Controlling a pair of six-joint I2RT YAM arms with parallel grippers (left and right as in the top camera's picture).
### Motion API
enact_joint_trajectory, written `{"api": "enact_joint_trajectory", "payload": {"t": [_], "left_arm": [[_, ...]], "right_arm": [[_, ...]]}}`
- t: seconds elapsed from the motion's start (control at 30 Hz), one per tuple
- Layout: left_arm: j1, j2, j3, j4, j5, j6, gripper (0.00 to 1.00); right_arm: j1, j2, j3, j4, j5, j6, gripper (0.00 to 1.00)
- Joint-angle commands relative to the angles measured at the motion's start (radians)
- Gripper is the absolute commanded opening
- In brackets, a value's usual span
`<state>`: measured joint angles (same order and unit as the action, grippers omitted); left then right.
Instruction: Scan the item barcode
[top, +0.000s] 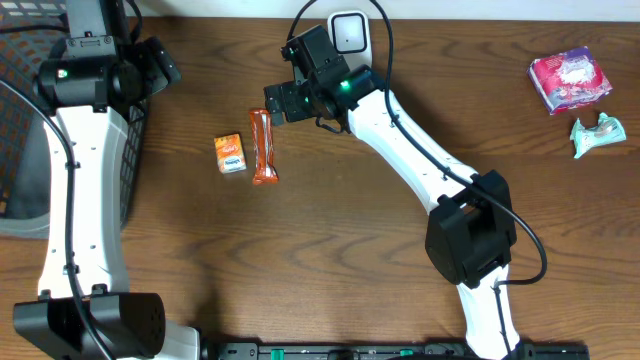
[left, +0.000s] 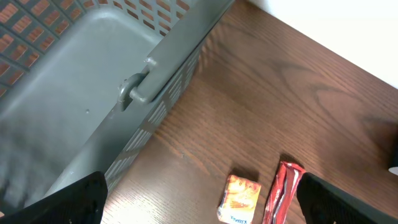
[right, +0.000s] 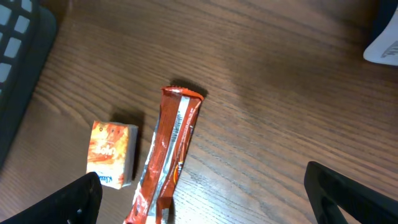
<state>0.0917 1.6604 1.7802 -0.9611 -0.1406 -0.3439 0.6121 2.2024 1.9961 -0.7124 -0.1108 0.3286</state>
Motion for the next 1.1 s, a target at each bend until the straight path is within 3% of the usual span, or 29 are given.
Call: {"api": "enact_joint_trajectory", "payload": {"t": [0.0, 0.73, 0.93, 1.07], "left_arm": [[0.014, -0.013, 0.006, -0.003, -0.021, -0.010, 0.98], [0.014, -0.013, 0.006, -0.003, -0.021, -0.010, 0.98], [0.014, -0.013, 0.006, -0.003, -0.021, -0.010, 0.98], [0.014, -0.013, 0.006, -0.003, -0.021, -0.010, 0.98]], "right_arm": [[0.011, 0.004, 0.004, 0.003, 0.015, 0.000, 0.99], [0.025, 0.018, 0.004, 0.054, 0.015, 0.000, 0.99], [0.040, 0.054, 0.004, 0.076, 0.013, 0.032, 0.84], [0.055, 0.092, 0.004, 0.101, 0.004, 0.049, 0.83]]}}
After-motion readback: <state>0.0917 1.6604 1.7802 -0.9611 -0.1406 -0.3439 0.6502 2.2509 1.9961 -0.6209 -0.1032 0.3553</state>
